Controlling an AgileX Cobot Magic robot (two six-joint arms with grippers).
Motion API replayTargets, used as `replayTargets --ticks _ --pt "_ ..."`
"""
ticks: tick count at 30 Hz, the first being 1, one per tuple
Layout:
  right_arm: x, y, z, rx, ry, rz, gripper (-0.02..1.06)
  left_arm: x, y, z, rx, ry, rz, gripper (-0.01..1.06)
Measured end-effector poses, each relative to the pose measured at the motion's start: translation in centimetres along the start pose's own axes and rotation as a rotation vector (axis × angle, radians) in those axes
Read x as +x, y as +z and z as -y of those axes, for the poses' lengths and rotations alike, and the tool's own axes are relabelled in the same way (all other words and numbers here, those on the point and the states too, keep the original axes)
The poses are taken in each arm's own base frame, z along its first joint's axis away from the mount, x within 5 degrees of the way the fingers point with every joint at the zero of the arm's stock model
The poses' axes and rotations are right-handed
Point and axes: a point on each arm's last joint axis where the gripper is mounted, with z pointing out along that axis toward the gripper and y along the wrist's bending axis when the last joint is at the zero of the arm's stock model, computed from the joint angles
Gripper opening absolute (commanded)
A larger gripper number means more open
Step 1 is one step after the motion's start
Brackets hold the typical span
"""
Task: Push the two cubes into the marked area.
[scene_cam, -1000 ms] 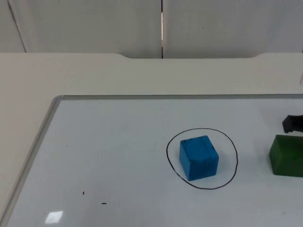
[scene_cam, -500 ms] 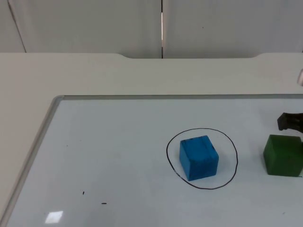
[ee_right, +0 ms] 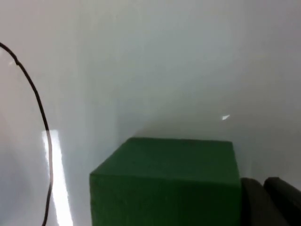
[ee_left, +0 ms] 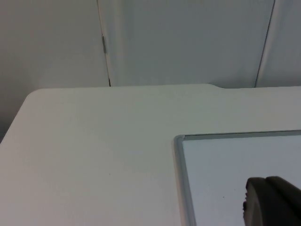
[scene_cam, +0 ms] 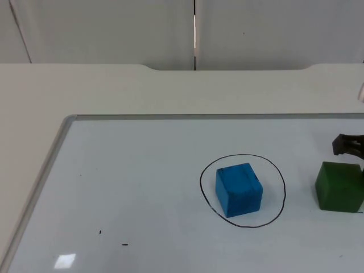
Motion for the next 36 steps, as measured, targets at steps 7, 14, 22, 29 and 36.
replayTargets --ticks 7,14,22,29,36 --pt "0.1 0.0 -0.4 -0.02 0.045 -0.004 0.05 0.0 0.0 0.0 0.0 0.0 0.0 0.0" --pt "0.5 0.2 -2.2 -0.047 0.011 0.029 0.05 0.0 0.0 0.0 0.0 0.0 0.0 0.0" --pt "0.6 0.2 -2.9 -0.057 0.012 0.047 0.05 0.0 0.0 0.0 0.0 0.0 0.0 0.0" --pt "0.6 0.2 -2.9 -0.063 0.035 0.045 0.05 0.0 0.0 0.0 0.0 0.0 0.0 0.0" --pt "0.8 0.3 -3.4 -0.078 0.053 0.046 0.05 0.0 0.0 0.0 0.0 -0.002 0.0 0.0"
